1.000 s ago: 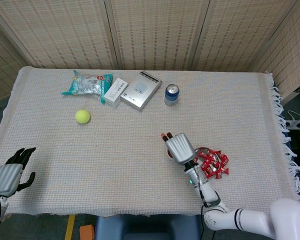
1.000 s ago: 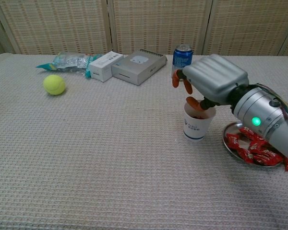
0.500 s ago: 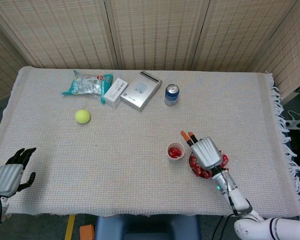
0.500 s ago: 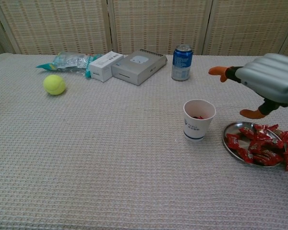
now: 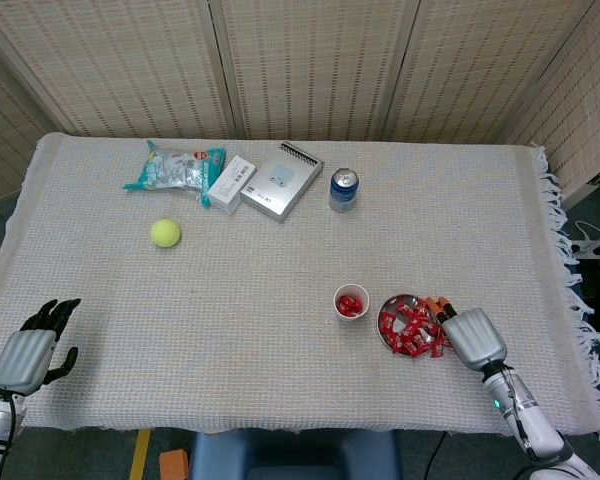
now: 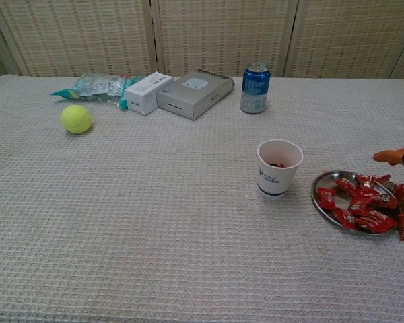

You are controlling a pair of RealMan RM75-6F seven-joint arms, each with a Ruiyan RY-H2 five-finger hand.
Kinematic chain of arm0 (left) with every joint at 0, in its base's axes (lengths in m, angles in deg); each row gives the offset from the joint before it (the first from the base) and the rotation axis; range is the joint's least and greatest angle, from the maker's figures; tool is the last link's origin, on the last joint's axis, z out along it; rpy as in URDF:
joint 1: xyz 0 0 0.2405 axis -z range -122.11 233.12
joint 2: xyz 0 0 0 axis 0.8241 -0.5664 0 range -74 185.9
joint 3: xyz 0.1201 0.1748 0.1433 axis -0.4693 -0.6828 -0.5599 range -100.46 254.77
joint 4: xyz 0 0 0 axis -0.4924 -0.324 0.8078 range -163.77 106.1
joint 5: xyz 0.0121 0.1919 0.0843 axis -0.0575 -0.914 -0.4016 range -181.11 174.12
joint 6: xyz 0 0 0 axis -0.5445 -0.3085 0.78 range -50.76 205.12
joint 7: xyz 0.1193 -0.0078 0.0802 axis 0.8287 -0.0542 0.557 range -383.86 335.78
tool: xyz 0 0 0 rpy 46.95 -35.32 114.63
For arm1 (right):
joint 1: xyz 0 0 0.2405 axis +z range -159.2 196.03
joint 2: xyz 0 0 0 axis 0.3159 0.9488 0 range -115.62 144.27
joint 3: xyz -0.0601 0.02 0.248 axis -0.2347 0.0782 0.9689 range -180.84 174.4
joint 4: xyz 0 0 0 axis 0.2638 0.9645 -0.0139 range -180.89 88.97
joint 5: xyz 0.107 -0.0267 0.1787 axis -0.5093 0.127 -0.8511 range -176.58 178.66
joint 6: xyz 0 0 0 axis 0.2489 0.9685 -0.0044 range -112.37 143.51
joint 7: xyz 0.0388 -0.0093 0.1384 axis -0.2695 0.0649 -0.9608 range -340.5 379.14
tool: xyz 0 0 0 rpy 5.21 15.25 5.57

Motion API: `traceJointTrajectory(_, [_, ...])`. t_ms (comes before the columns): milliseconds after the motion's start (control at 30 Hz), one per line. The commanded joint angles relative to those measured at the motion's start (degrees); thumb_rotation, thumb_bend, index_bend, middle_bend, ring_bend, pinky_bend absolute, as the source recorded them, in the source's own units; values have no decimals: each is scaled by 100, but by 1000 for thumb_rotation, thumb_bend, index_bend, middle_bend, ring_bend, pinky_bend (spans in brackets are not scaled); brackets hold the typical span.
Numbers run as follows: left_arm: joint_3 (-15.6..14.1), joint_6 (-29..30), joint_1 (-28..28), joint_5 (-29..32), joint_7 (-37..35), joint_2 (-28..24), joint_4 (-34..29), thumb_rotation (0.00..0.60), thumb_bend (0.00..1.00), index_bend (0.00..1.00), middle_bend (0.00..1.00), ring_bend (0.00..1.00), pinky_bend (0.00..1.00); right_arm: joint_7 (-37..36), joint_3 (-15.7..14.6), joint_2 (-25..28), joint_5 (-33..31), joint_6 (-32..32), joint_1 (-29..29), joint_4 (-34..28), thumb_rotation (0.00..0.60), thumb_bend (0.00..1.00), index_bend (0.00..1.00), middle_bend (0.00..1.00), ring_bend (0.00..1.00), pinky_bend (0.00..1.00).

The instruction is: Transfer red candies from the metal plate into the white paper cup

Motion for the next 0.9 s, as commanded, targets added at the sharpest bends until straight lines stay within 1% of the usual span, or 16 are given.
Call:
traceJointTrajectory(33, [1, -18, 7, 10, 6, 5, 4, 600, 474, 0, 71, 33, 197, -150, 52, -42, -119, -192, -7, 209, 600, 167, 0, 134, 683, 1000])
traceJointTrajectory(333, [-7, -14, 8, 0, 3, 2, 9, 600, 473, 0, 70, 33, 197, -302, 248, -331, -405, -655, 99, 636, 600, 165, 0, 130, 691, 1000])
traceJointTrajectory(600, [-7, -14, 8, -3, -35, -15, 11, 600, 473, 0, 71, 35, 197, -353, 284, -423, -438, -809, 125, 758, 600, 164, 3, 130, 695, 1000])
traceJointTrajectory(700, [-7, -15, 8, -3, -42, -17, 10, 600, 473, 0, 72, 38, 197, -307, 275, -421, -456, -795, 100, 759, 600, 163, 58, 156, 711, 1000])
traceJointTrajectory(767, [-9, -20, 11, -5, -40, -16, 12, 600, 473, 0, 72, 38, 197, -260, 272, -423, -446, -749, 79, 771, 600, 162, 130, 213, 718, 1000])
traceJointTrajectory(833, [-12, -28, 15, -6, -37, -14, 9, 600, 473, 0, 72, 38, 197, -208, 270, -432, -461, -730, 63, 775, 600, 162, 227, 277, 725, 1000])
traceJointTrajectory(900, [-13, -28, 15, -7, -34, -11, 9, 600, 473, 0, 72, 38, 197, -175, 269, -431, -472, -734, 59, 769, 600, 162, 264, 292, 729, 1000])
